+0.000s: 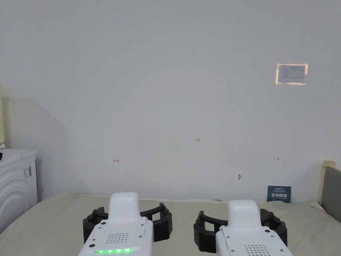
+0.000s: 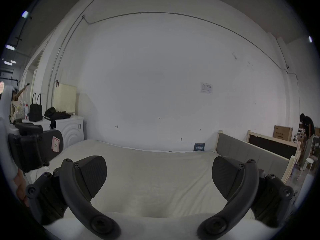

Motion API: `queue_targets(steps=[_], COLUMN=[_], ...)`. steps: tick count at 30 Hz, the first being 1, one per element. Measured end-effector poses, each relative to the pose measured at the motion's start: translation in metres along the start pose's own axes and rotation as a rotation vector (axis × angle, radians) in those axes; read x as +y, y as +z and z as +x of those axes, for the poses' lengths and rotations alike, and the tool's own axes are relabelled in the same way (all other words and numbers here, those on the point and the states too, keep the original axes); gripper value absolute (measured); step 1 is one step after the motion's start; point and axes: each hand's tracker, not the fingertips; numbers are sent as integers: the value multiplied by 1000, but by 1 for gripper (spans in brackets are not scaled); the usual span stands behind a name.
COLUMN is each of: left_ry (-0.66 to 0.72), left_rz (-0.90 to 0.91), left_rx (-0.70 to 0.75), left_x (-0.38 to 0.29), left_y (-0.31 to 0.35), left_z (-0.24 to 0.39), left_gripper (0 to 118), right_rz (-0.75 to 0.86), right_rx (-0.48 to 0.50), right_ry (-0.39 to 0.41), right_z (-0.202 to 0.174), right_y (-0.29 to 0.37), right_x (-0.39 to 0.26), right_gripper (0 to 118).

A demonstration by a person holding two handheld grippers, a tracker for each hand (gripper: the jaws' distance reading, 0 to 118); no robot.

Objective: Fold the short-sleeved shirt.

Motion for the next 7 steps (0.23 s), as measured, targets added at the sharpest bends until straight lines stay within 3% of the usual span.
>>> queue_targets(steps=[7], left_ry=[-15], left_rz=[1], left_rx=[-5], left_x=[0], left_y=[5], left_z=[2], left_gripper=[118], right_rz=[-10], right_rx=[9], right_ry=[-27], right_z=[2], right_y=[4], right_x=[1], right_gripper=[118])
